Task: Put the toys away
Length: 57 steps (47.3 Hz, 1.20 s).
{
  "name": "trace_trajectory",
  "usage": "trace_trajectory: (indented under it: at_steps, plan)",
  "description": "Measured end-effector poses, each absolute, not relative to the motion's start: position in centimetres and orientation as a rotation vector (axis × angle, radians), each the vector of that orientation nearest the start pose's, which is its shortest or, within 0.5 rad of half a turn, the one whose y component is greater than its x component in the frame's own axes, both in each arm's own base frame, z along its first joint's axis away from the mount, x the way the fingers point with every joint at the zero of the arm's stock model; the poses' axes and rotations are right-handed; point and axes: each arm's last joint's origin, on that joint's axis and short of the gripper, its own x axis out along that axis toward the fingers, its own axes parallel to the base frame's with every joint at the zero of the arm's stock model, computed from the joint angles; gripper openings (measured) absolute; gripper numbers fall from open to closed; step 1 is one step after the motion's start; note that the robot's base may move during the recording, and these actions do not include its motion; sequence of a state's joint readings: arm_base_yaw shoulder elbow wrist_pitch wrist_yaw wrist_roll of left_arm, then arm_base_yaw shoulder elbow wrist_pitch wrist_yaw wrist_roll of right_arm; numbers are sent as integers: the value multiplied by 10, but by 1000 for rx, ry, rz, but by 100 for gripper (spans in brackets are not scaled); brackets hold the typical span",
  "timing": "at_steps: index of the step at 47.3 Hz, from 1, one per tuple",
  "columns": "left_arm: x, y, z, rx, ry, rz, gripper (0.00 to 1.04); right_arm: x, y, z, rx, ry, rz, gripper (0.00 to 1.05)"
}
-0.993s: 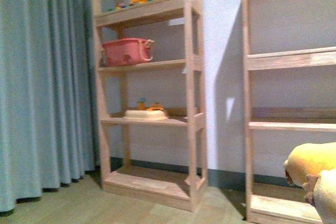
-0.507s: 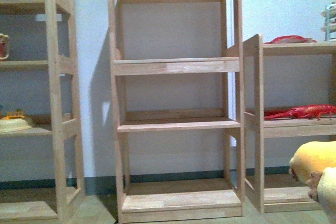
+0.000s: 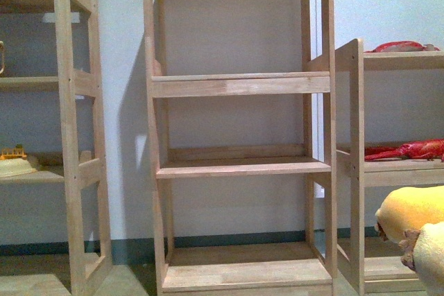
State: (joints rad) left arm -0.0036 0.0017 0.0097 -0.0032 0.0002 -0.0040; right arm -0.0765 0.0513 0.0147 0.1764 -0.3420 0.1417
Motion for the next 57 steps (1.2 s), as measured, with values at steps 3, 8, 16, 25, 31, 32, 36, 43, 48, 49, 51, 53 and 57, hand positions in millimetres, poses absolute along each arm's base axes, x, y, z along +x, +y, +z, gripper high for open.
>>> trace_trajectory:
  at_steps: [3,8,16,25,31,32,36,43,48,49,51,53,57]
  plan:
    - [97,0,166,-4,-5,-3,99,98,2,181,112,-118,272,7]
    - [97,0,166,-4,-5,-3,99,98,2,181,112,-118,273,7]
    - [97,0,166,-4,-5,-3,99,98,2,181,112,-118,272,7]
    - [97,0,166,-4,-5,-3,99,98,2,181,112,-118,272,7]
    - [97,0,166,-4,-5,-3,99,98,2,181,112,-118,272,7]
    - [97,0,166,-4,-5,-3,99,98,2,181,112,-118,272,7]
    - [97,0,166,-4,-5,-3,99,98,2,181,112,-118,272,7]
    - [97,0,166,-4,-5,-3,99,98,2,181,112,-118,272,7]
    - [97,0,166,-4,-6,-3,99,98,2,181,112,-118,272,7]
    - [97,0,166,-4,-6,-3,99,98,2,181,112,-118,272,7]
    - [97,0,166,-4,-6,-4,99,98,2,181,112,-118,272,7]
    - [97,0,166,-4,-5,-3,99,98,2,181,112,-118,273,7]
    - [97,0,166,-4,-6,-4,99,98,2,181,112,-119,272,7]
